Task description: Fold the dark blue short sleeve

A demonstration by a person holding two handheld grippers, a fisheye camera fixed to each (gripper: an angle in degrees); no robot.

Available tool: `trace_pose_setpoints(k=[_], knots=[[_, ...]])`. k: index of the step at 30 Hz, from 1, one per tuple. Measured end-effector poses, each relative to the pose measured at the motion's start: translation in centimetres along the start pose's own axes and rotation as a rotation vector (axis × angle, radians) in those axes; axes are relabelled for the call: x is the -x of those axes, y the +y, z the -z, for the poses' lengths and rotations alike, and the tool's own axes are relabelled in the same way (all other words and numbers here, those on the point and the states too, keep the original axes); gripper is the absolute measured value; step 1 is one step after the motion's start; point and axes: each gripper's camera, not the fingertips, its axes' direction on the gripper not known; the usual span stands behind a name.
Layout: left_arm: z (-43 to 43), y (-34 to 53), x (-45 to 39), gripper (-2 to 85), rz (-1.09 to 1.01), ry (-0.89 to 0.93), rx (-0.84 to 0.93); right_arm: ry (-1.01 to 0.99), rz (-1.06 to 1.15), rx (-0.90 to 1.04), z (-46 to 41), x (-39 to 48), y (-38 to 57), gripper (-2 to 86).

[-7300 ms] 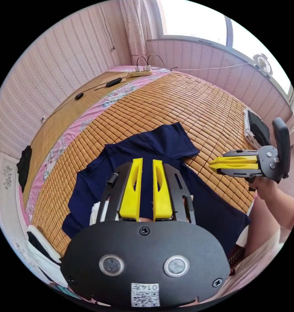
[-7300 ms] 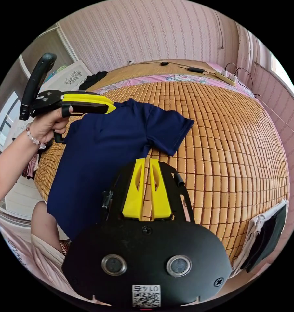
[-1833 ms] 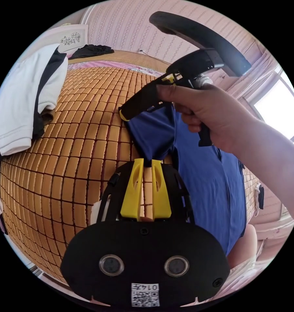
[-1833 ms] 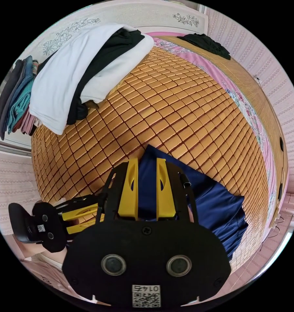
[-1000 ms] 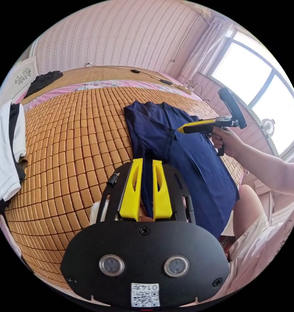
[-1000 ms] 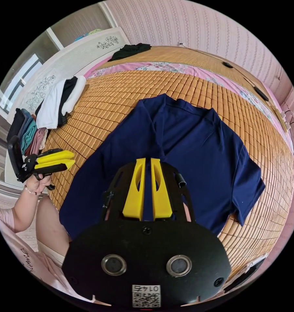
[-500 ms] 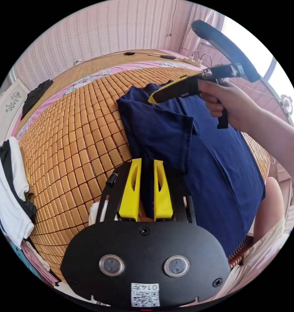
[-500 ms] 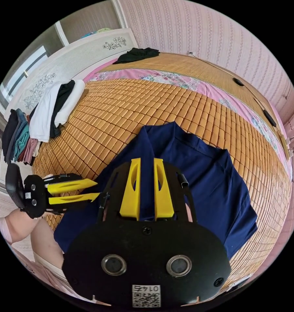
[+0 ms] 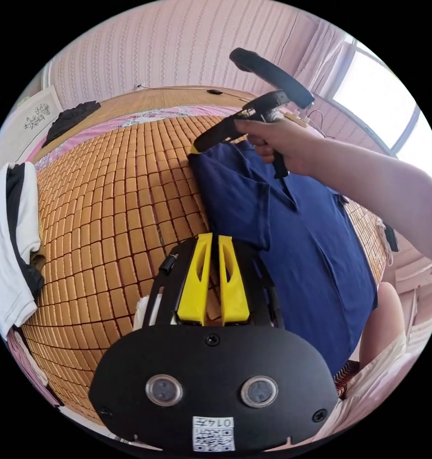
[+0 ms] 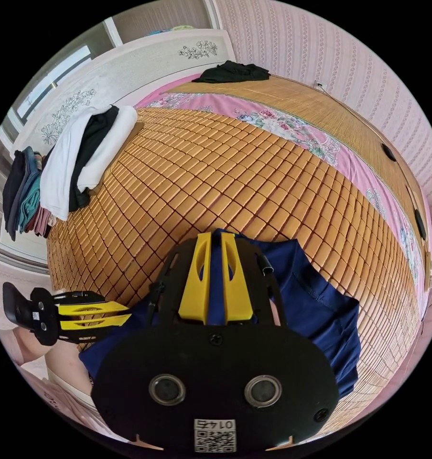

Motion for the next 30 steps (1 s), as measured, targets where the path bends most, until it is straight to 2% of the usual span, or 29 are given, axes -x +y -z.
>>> trace_pose_setpoints(k=[4,8,13,15,18,22,27,30], knots=[[1.3,-0.7,-0.8,5.9,-0.007,-0.019,-0.030,-0.034,-0.042,-0.104,3.9,-2.2,4.3,5.7],[3.0,-1.8,-2.2,6.1,-0.047,-0.026,-0.057,0.035,-0.098,-0.160,8.1,-4.8,12.3,6.0],[3.1,-6.2,-8.0,5.4,-0.222,0.037,-0.048,0.285,-0.382,-0.096,12.2,-11.1,27.5,6.2],[2.3,-8.5,-10.6,5.0,-0.278,0.081,-0.037,0.310,-0.491,-0.064,13.0,-13.2,31.7,6.4],[0.5,-12.9,-15.6,4.7,-0.349,0.154,-0.030,0.229,-0.598,-0.061,13.8,-15.6,36.5,7.4],[-3.1,-19.3,-23.4,4.4,-0.422,0.211,-0.008,0.186,-0.625,-0.130,14.2,-16.9,39.9,8.0],[-7.3,-25.2,-32.7,4.5,-0.509,0.186,0.022,0.108,-0.632,-0.142,13.4,-18.3,41.9,7.3],[-9.6,-28.1,-37.8,4.8,-0.554,0.174,0.030,0.131,-0.610,-0.161,13.6,-18.6,43.1,5.6]])
